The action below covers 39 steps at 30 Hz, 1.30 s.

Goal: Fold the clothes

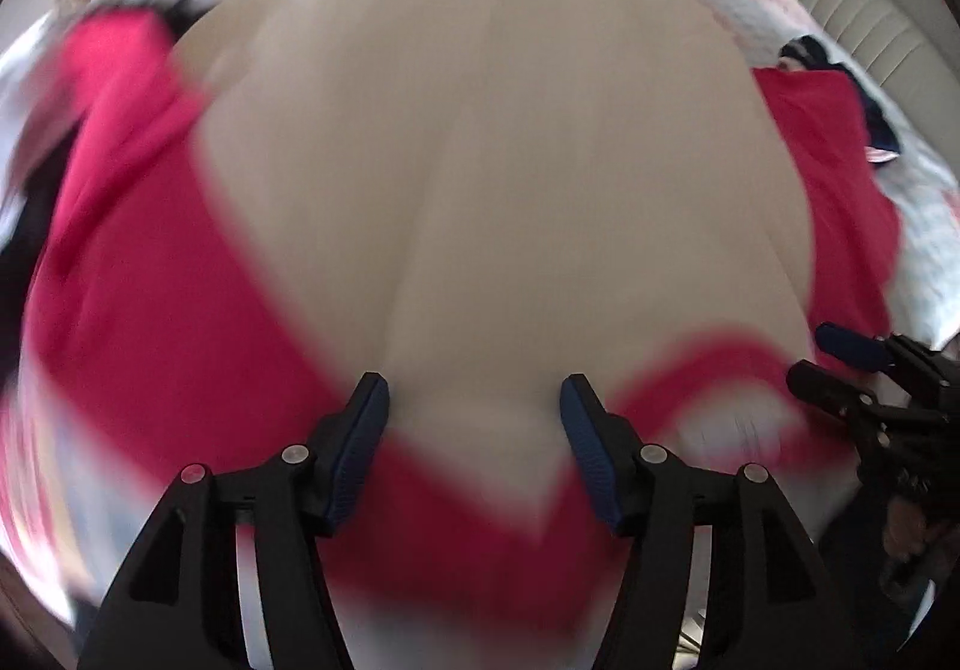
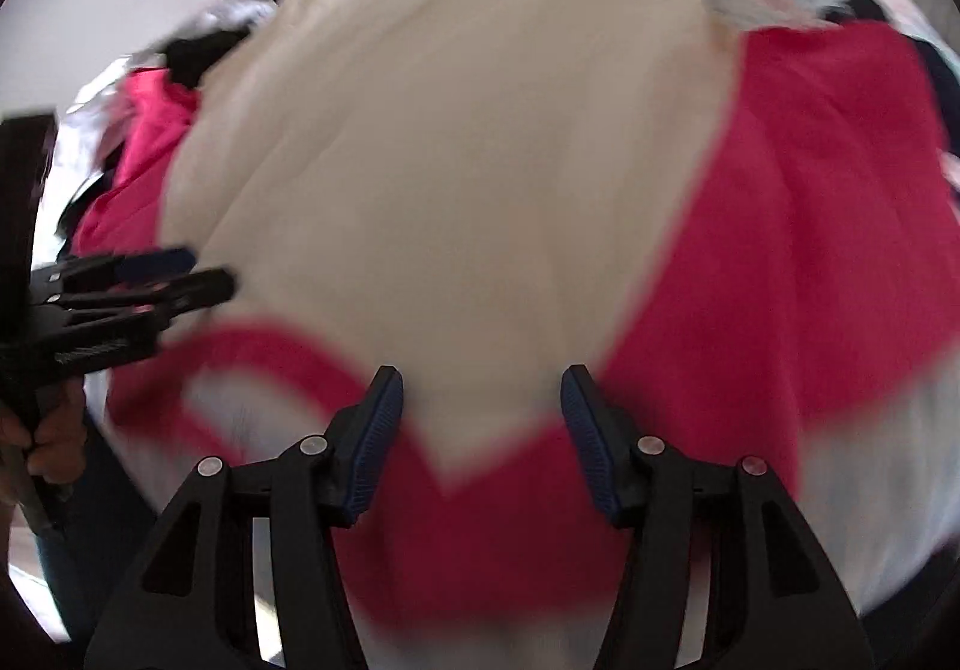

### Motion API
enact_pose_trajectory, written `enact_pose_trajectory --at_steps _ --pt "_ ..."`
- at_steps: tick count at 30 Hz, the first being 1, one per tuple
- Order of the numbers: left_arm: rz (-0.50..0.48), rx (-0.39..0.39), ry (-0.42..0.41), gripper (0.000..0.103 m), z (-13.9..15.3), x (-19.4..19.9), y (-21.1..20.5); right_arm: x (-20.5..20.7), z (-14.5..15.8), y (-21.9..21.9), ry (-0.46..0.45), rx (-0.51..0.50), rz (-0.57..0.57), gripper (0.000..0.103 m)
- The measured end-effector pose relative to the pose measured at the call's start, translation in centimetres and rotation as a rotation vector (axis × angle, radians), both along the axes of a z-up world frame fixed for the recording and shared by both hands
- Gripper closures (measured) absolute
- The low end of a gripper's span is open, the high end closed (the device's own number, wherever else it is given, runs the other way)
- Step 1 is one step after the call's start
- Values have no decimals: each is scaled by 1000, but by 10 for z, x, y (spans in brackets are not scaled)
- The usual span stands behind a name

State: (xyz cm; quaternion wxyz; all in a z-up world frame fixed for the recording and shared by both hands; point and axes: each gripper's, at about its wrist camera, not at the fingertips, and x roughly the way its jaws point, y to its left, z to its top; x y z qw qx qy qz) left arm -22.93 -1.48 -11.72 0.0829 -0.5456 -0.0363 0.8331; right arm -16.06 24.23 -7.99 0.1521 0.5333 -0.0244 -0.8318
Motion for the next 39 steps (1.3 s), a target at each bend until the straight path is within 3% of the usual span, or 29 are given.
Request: enact_pose_trajectory --at_steps 2,4,5,8,12,15,18,23,27,29,32,34,37,39 --pt "38 77 16 44 8 23 -8 32 -6 9 16 8 -11 42" --pt "47 142 56 70 17 30 -9 64 -11 18 32 16 -21 42" --pt "43 135 86 71 24 29 -7 74 -11 22 41 14 -32 42" --pt "36 145 111 71 30 29 2 61 8 35 82 -30 -103 42" --pt "109 76 -24 68 -7 44 -4 53 -10 37 29 -15 -159 42" --pt "154 207 -41 68 -21 73 -30 78 -30 47 18 -26 -166 43" --pt "217 372 4 70 -18 91 -59 100 -34 58 8 -35 -177 43" --pt "322 592 61 69 -20 84 -89 114 -15 84 26 -233 -290 43" --pt "409 637 52 69 -41 96 -95 111 -16 128 38 -322 -427 41" --pt "442 663 105 71 -43 96 -99 107 -23 145 15 -346 -453 41" --pt "493 677 175 71 -47 91 -103 100 -30 142 11 -400 -412 39" --pt "519 743 163 71 -60 90 -104 92 -33 128 18 -405 -356 39" --pt "538 835 136 71 -77 90 -100 92 -41 111 12 -447 -331 45" --pt "530 877 120 71 -83 89 -90 99 -47 105 14 -502 -336 54"
